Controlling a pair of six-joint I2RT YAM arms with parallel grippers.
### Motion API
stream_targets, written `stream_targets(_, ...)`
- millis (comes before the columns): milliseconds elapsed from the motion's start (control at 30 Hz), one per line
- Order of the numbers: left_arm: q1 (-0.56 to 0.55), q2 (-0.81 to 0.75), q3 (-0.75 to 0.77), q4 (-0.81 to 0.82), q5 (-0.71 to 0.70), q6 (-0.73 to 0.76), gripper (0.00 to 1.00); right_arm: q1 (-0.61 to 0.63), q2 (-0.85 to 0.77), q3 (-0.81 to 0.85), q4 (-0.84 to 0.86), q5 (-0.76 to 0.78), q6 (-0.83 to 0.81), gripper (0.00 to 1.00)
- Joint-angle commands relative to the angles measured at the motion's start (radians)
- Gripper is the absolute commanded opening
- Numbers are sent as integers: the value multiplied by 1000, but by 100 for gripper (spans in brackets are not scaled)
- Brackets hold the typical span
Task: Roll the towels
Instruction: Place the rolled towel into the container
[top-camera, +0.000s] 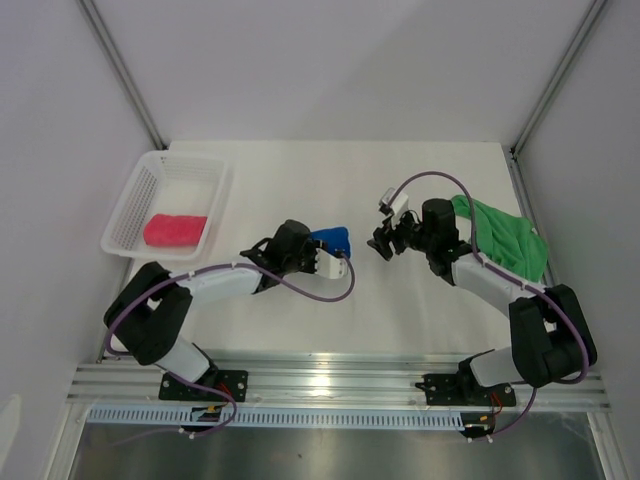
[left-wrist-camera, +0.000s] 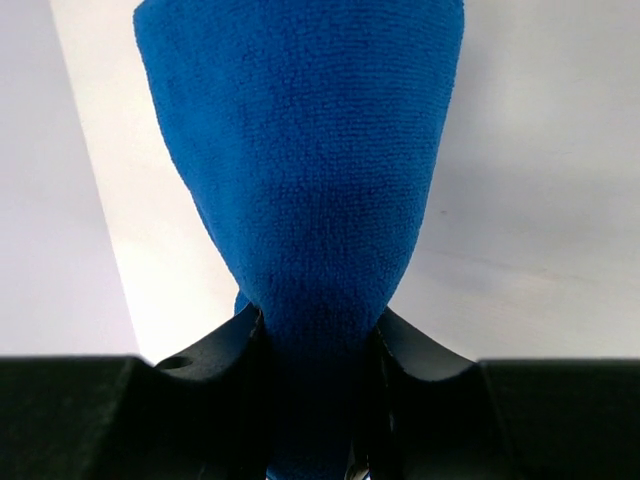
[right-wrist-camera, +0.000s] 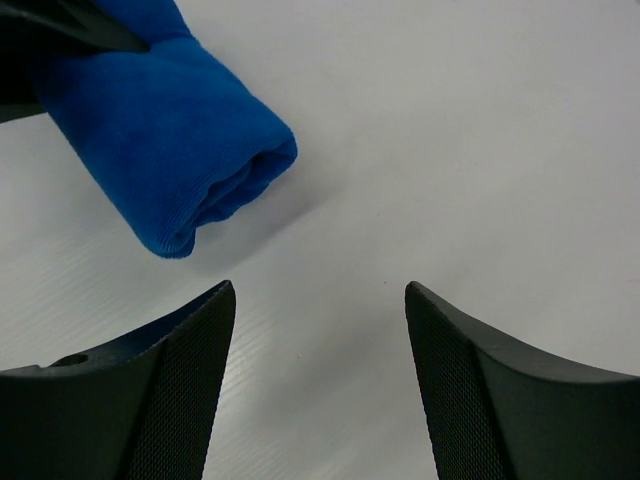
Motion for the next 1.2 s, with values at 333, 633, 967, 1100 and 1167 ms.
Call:
stream_targets(333,335,-92,240,-9,36,150,1,1,-64,-70,136,36,103,71)
stream_targets(633,616,-129,268,-17,96,309,1,69,-23,-73,167,76,139,71)
stream_targets(967,845,-64,215,103,100,400,0,132,46,-29,161,100,176,71)
stream_targets(1100,909,-5,208,149,105,434,1,147,58,-4,135,111,184,71)
stream_targets(1167,927,11,205,158,117,453,1,158,63,11,120,116,187,71)
